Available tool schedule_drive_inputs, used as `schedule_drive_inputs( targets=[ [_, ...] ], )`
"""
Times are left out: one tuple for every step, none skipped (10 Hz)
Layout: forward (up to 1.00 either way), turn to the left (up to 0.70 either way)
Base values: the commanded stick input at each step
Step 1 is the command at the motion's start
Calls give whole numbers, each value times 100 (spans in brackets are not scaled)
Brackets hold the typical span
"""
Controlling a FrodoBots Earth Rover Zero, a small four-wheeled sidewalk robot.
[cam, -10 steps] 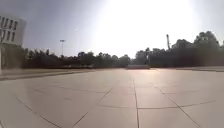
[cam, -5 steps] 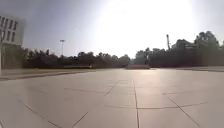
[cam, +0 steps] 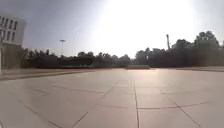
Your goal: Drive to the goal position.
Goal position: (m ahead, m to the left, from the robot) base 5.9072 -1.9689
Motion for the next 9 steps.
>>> schedule_drive_inputs(
  targets=[
    [38,0],
    [39,0],
    [45,0],
    [52,0],
    [59,0],
    [66,0],
    [70,0],
    [70,-2],
    [70,-4]
  ],
)
